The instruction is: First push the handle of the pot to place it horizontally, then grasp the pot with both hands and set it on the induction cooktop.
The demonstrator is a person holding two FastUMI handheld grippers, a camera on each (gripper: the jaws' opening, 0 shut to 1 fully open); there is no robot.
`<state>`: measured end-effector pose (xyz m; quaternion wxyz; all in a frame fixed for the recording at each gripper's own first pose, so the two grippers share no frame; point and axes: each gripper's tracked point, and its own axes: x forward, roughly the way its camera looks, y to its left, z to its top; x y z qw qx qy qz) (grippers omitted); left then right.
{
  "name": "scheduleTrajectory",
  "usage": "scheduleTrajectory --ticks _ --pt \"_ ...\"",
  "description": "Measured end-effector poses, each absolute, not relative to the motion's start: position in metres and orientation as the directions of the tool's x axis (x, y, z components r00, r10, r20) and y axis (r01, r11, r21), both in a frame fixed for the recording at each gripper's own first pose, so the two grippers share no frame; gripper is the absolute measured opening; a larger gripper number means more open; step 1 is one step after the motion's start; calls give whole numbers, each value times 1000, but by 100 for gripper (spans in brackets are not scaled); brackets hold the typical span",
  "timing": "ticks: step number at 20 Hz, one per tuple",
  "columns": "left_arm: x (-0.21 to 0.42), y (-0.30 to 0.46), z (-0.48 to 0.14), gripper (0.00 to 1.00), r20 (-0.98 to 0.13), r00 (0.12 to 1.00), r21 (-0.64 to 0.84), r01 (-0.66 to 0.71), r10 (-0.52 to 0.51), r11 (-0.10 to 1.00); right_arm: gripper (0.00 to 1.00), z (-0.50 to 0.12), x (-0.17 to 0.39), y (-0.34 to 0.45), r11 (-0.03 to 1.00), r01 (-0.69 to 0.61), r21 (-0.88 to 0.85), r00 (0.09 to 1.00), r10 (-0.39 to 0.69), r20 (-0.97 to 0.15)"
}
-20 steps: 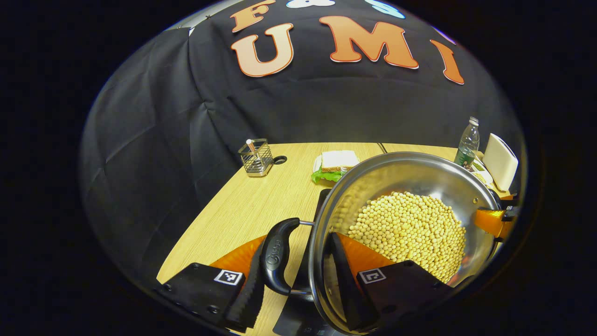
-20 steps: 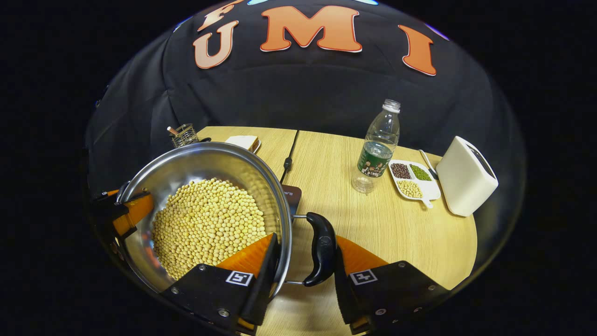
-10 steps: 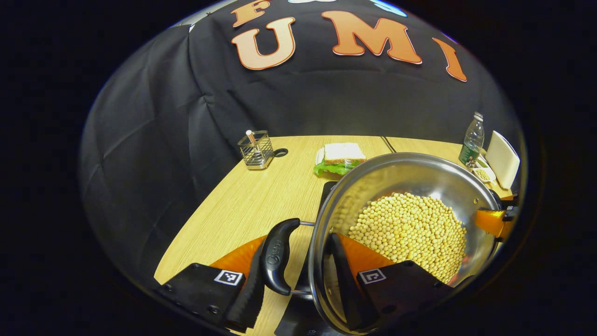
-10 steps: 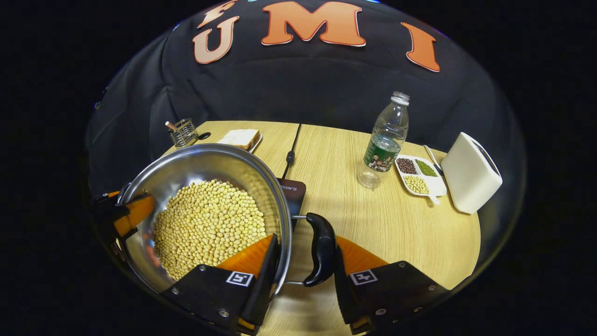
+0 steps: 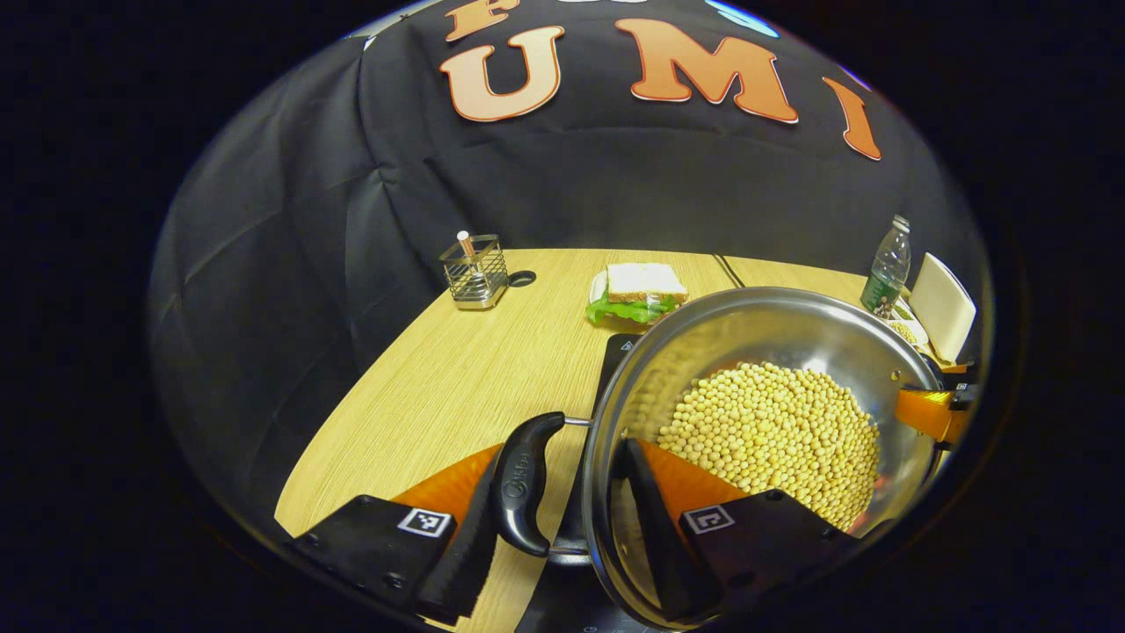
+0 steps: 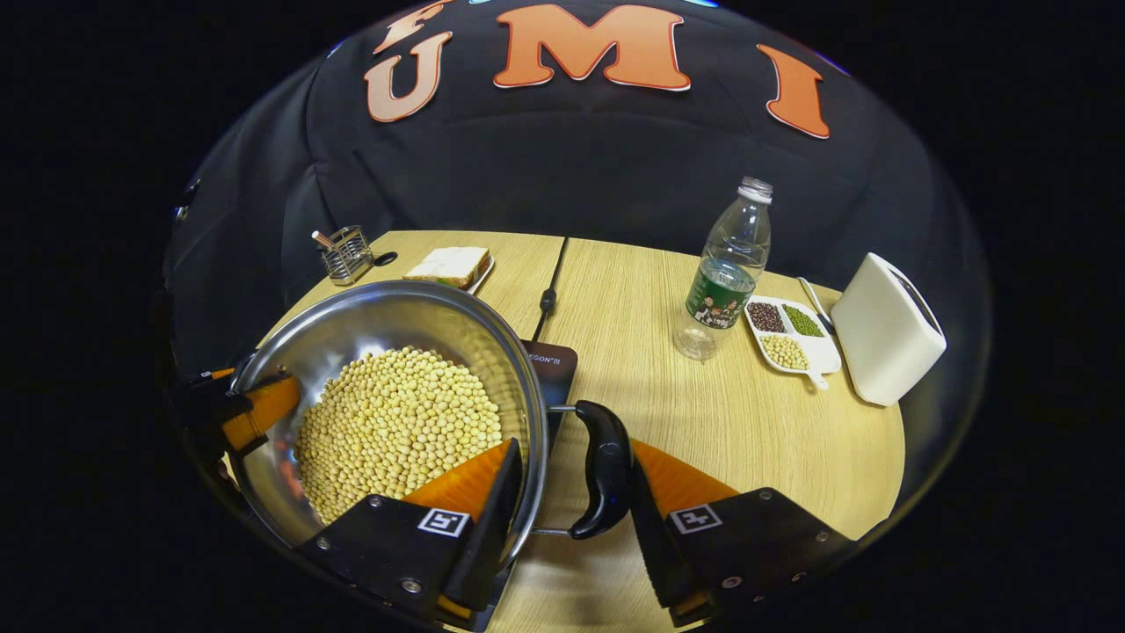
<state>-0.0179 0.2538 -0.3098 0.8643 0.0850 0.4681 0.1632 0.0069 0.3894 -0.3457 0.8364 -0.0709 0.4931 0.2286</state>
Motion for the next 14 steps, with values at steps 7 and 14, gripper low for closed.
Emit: scheduleTrajectory --ticks 7,14 --pt "-1 260 -268 89 -683 608 354 -208 404 912 74 -314 18 376 868 -473 149 485 398 -778" --pt "34 220 -157 100 -442 804 359 -249 398 900 86 -219 36 339 870 -471 143 683 463 -565"
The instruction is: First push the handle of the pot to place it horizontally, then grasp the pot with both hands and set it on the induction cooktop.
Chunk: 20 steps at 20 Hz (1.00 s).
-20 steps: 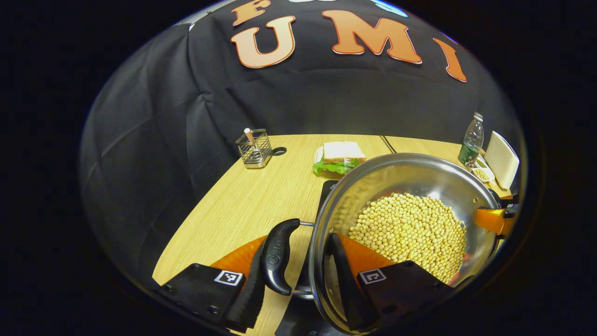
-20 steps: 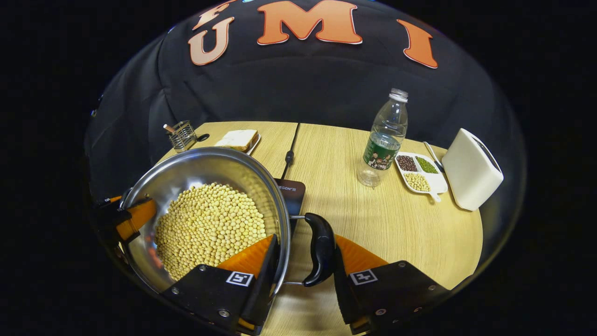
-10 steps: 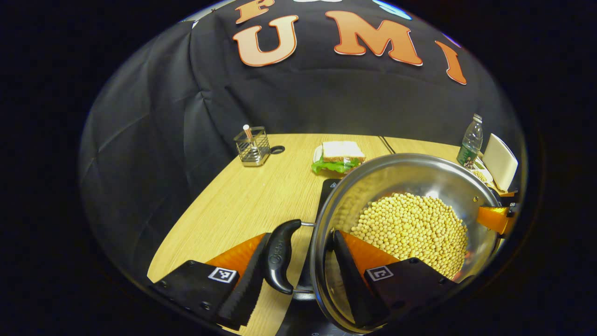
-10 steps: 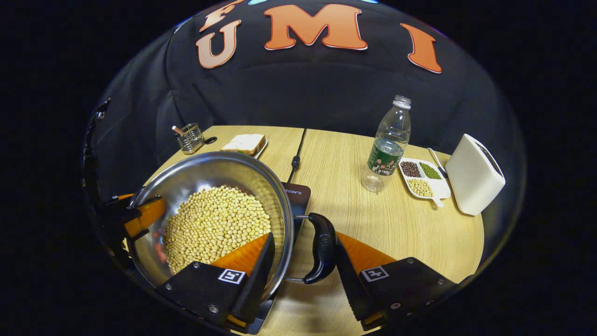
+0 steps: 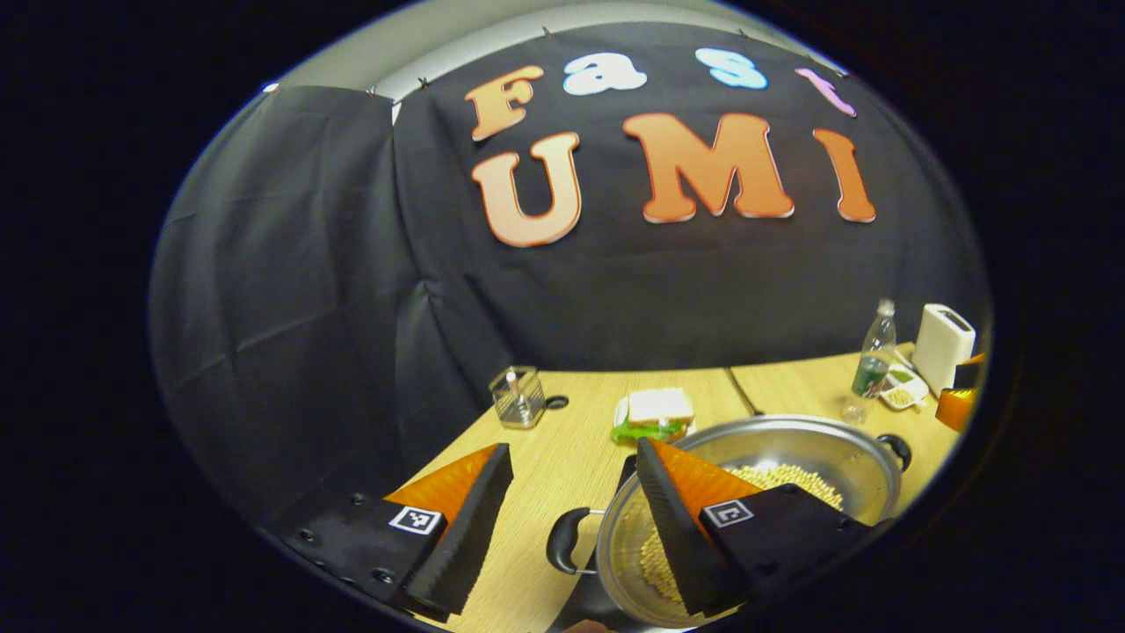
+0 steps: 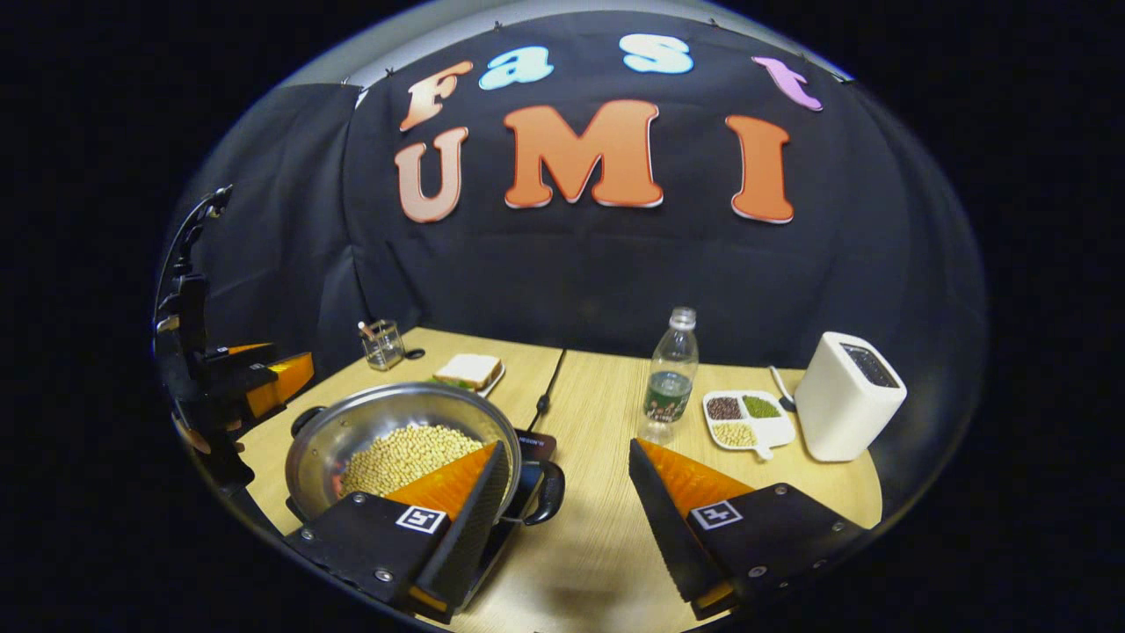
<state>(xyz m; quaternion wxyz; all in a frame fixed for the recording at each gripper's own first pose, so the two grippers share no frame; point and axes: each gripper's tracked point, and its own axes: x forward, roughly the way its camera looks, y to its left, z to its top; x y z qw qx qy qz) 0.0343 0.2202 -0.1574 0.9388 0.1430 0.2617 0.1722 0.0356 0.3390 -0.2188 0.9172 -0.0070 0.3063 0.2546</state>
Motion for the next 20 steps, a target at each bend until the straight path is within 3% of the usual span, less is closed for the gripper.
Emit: scheduleTrajectory --ticks 2,4,11,18,20 --pt "39 197 -125 95 -379 852 334 -237 360 912 88 -190 35 324 871 -468 151 722 475 -503" --pt "41 174 -92 100 -306 894 307 -231 326 923 89 -162 42 302 884 -448 135 776 459 -433" --pt "35 105 10 99 -88 969 255 -202 231 946 91 -74 59 218 934 -350 75 913 358 -195" --pt "19 45 75 95 57 987 217 -160 151 963 92 -24 50 177 941 -334 58 940 337 -56" --pt "13 33 87 99 85 987 206 -152 137 967 93 -17 46 170 936 -349 49 935 351 -40"
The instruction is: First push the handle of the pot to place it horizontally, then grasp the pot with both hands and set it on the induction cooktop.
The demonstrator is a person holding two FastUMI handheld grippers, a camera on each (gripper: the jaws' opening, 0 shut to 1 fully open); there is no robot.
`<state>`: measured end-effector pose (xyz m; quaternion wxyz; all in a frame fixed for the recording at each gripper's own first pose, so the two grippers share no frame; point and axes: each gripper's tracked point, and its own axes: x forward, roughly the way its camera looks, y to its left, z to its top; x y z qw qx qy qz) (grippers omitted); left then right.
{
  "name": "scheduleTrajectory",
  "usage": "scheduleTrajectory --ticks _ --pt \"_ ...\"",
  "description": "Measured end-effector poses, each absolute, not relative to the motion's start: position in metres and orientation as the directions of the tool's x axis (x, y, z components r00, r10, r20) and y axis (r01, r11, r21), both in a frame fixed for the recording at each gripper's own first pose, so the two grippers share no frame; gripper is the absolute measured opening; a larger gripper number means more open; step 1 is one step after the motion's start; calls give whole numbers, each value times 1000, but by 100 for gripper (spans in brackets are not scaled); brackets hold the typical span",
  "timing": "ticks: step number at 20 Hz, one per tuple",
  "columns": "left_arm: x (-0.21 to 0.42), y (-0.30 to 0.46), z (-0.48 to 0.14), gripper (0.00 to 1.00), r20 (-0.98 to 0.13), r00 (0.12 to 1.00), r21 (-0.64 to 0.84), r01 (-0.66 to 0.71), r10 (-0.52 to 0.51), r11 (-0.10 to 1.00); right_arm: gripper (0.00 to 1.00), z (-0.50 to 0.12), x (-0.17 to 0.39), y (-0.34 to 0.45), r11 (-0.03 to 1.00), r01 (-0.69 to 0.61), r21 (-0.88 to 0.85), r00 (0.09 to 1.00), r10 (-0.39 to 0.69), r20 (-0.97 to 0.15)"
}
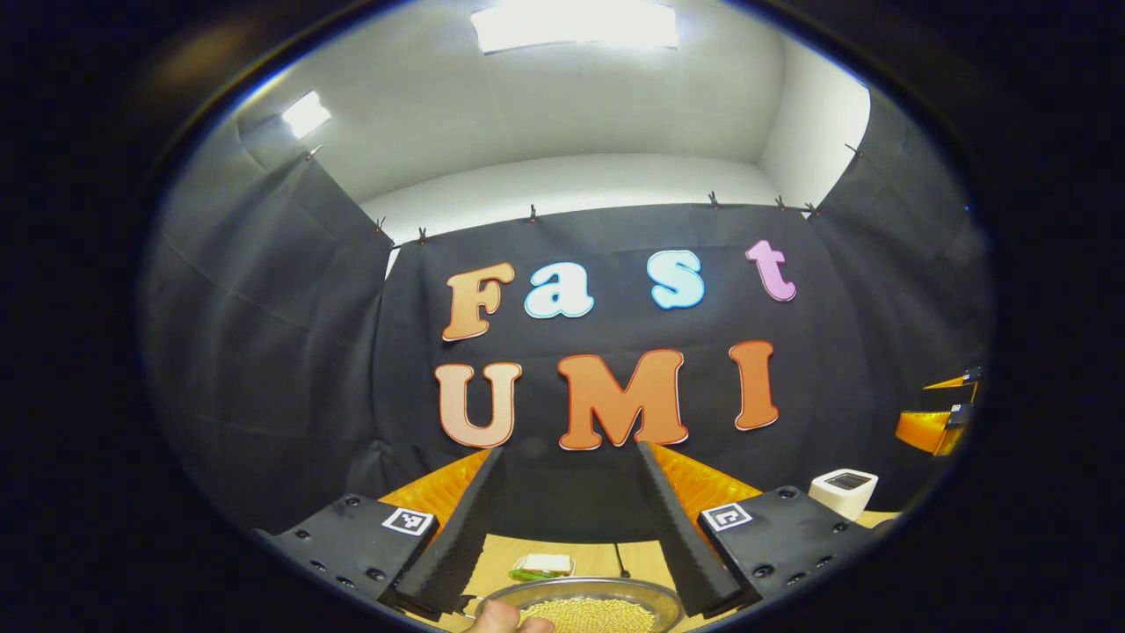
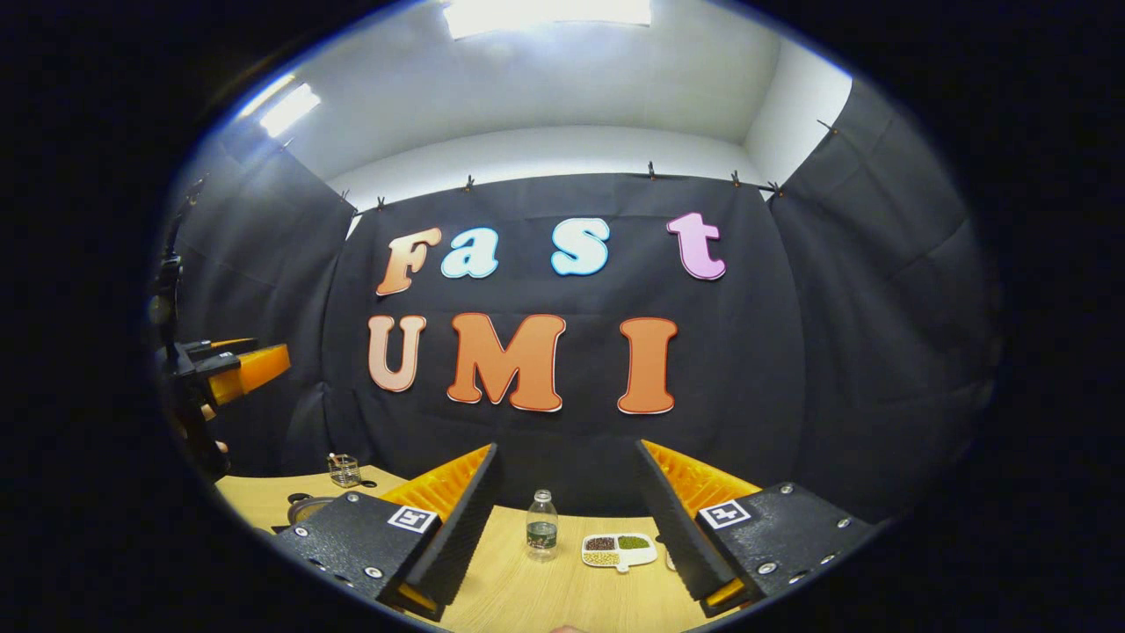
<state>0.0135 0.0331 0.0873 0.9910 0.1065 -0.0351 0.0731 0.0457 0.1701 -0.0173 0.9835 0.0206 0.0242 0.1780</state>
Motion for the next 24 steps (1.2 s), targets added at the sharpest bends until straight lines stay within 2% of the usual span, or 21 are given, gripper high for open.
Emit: scheduleTrajectory --ticks 1,2,6,7,9,10,11,12,14,15,16,17,18,21,22,24 --pt "12 29 93 99 102 986 205 -153 134 967 97 -13 43 164 935 -352 38 935 353 -29" --pt "9 23 100 99 119 985 205 -151 129 967 93 -8 42 161 936 -351 29 936 351 -18" --pt "4 1 120 99 170 980 188 -131 99 973 93 1 45 151 941 -338 31 941 338 -5" --pt "4 -4 121 91 172 981 182 -122 91 976 93 2 47 148 941 -336 32 942 336 -6" --pt "4 -13 123 96 166 983 172 -102 73 980 93 5 47 138 945 -325 34 945 326 -5" --pt "5 -20 122 97 153 987 161 -83 58 984 97 8 48 133 948 -318 35 948 318 -1" --pt "6 -25 121 98 143 989 150 -67 46 986 93 10 48 131 948 -315 34 949 315 5" --pt "6 -27 122 99 137 990 145 -61 41 988 93 12 49 131 948 -317 34 949 317 8" --pt "8 -25 123 99 131 990 144 -69 50 987 93 10 46 128 946 -323 26 946 323 -6" --pt "9 -24 122 95 129 990 140 -73 55 987 93 12 46 127 947 -320 23 947 320 -3" --pt "9 -24 121 99 126 990 136 -77 60 988 93 15 46 124 948 -319 19 948 318 5" --pt "11 -22 120 99 125 990 133 -85 68 987 97 17 46 124 948 -319 17 948 319 13" --pt "11 -18 120 95 123 989 132 -93 77 987 93 17 45 123 947 -321 14 947 321 17" --pt "11 -13 120 99 126 987 133 -113 96 985 93 17 46 121 948 -318 3 948 318 23" --pt "11 -11 119 94 128 986 137 -120 102 983 93 18 47 119 949 -314 3 949 314 26" --pt "11 -6 121 98 137 984 145 -130 110 981 93 21 49 115 953 -303 6 953 302 35"
